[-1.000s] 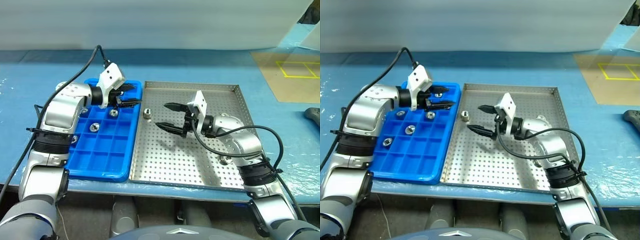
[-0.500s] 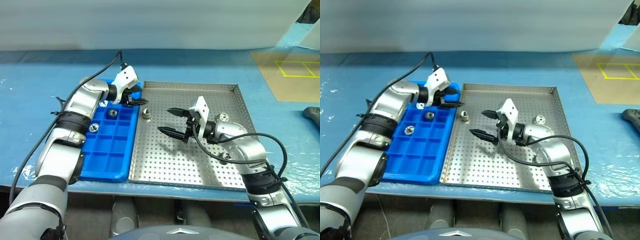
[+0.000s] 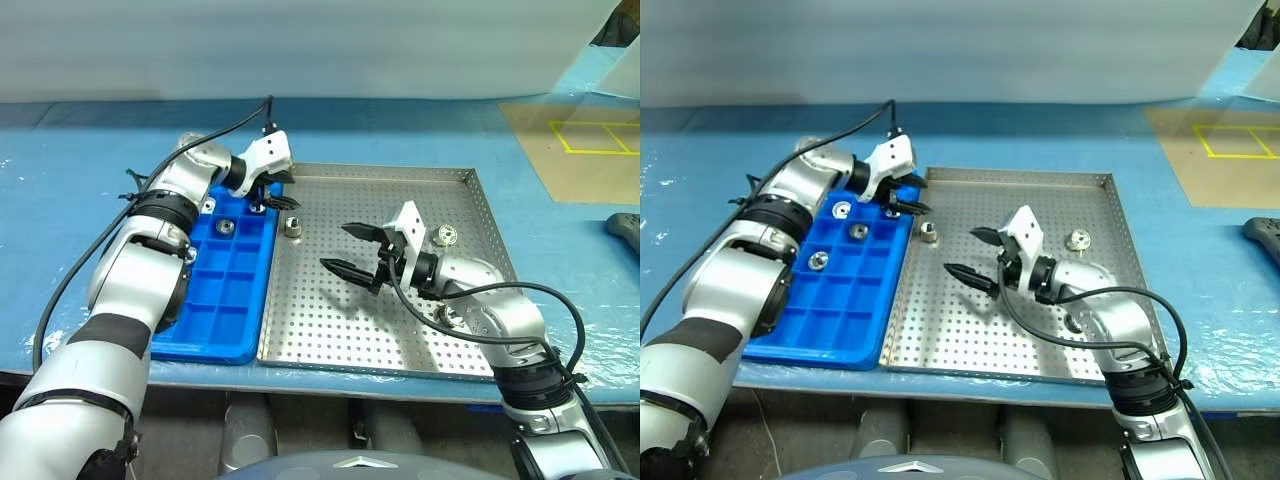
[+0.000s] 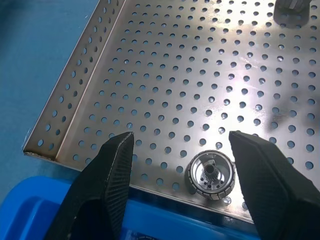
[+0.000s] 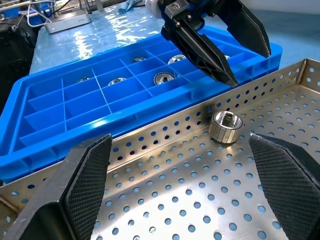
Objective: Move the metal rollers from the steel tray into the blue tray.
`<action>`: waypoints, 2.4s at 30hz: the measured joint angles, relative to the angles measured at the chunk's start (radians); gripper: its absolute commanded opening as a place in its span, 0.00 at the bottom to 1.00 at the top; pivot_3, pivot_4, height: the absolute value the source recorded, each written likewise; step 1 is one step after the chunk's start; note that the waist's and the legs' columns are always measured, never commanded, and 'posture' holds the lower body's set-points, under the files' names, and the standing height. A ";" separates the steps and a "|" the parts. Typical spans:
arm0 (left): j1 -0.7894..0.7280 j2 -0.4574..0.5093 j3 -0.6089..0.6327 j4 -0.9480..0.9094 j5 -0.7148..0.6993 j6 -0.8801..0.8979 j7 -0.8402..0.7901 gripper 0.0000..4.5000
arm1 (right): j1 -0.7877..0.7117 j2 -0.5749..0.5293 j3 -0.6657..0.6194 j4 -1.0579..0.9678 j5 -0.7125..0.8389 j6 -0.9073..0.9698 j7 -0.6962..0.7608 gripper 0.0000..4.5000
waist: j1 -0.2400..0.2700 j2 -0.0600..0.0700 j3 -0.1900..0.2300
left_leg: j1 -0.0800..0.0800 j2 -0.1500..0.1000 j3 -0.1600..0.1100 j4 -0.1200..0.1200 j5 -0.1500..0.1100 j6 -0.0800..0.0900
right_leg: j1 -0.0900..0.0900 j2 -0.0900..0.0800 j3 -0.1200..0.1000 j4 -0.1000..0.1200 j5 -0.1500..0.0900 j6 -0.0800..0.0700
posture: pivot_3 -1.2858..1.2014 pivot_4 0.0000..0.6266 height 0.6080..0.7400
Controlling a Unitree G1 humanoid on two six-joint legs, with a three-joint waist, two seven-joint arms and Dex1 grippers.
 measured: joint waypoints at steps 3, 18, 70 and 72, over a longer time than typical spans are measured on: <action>-0.013 -0.012 -0.001 0.033 0.022 -0.024 -0.012 0.71 | 0.005 0.001 0.000 -0.001 0.000 0.000 -0.011 1.00 | 0.000 0.000 0.000 | 0.001 0.000 0.000 0.000 0.000 0.000 | 0.001 0.000 0.000 0.000 0.000 0.000 | 0.46 0.24 1.00; 0.005 -0.031 -0.034 0.066 0.113 -0.086 -0.033 0.71 | 0.047 0.026 0.009 -0.043 0.008 0.000 -0.060 1.00 | -0.001 0.000 0.000 | 0.001 0.000 0.000 0.000 0.000 0.000 | 0.001 0.000 0.000 0.000 0.000 0.000 | 0.46 0.24 1.00; 0.005 -0.083 -0.107 0.120 0.239 -0.115 0.044 0.00 | 0.090 0.095 0.051 -0.077 0.008 0.006 -0.147 1.00 | -0.025 0.000 0.000 | 0.006 0.000 0.001 0.000 0.000 0.000 | 0.006 0.000 0.002 0.001 0.000 0.000 | 0.44 0.24 1.00; 0.006 -0.083 -0.107 0.121 0.237 -0.110 0.040 0.00 | 0.090 0.095 0.051 -0.077 0.008 0.005 -0.148 1.00 | -0.027 0.000 0.000 | 0.006 0.000 0.001 0.000 0.000 0.000 | 0.006 0.000 0.002 0.001 0.000 0.000 | 0.44 0.24 1.00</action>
